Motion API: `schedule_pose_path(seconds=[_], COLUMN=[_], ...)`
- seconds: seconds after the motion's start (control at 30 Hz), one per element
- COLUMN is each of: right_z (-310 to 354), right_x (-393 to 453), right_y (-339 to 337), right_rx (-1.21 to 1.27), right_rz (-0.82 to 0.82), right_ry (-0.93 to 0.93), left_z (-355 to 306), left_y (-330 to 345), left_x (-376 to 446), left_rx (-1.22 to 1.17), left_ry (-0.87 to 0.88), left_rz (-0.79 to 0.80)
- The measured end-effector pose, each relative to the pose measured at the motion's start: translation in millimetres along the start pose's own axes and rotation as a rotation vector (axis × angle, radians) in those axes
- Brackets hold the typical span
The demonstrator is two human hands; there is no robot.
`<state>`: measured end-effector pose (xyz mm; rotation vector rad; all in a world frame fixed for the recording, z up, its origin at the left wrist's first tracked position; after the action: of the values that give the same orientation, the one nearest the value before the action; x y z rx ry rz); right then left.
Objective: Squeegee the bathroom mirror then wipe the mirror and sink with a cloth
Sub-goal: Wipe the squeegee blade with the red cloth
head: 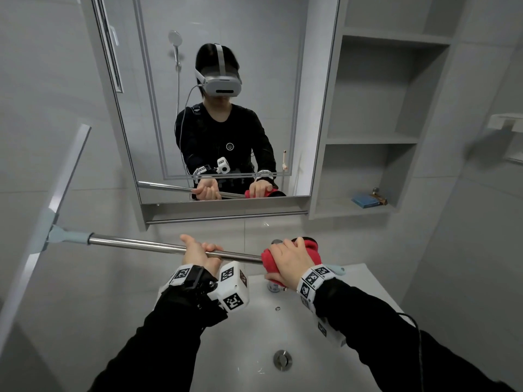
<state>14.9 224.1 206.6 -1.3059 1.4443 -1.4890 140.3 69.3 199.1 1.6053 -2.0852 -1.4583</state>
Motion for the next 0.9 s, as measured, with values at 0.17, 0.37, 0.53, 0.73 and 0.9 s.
schedule_pose_path(seconds=[0.17,0.37,0.53,0.73,0.9], right_z=[8,2,-27,-26,-25], right_x=[-6,-20,-22,-16,-11], right_y=[-7,-30,-19,-2,0], right_rx=[0.129,0.155,-0.009,-0.094,-0.086], right_rz=[-0.076,-0.510,-0.379,-0.130,-0.264], right_ry=[-0.018,-0.037,-0.005,0.020,-0.037], left_z=[-11,-32,-49,-47,-54], left_y=[-6,-19,-28,-29,-17], left_x=[4,7,6,0,-4], left_rx=[0.032,0.015,0.056,0.080,0.010], left_ry=[0.040,0.044,0.027,-0.040,0.013], left_rz=[-0.015,-0.059,-0.082,-0.068,-0.031])
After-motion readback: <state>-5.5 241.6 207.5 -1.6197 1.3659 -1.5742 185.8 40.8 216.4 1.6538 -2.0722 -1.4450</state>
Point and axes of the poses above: each hand's wrist, its own x-axis towards the middle knuckle, its own y-axis out of the palm, z = x × y, the point moved 2 cm from there along x, towards the middle knuckle, and after that the axes turned 8 degrees about x, right-handed, at the moved point
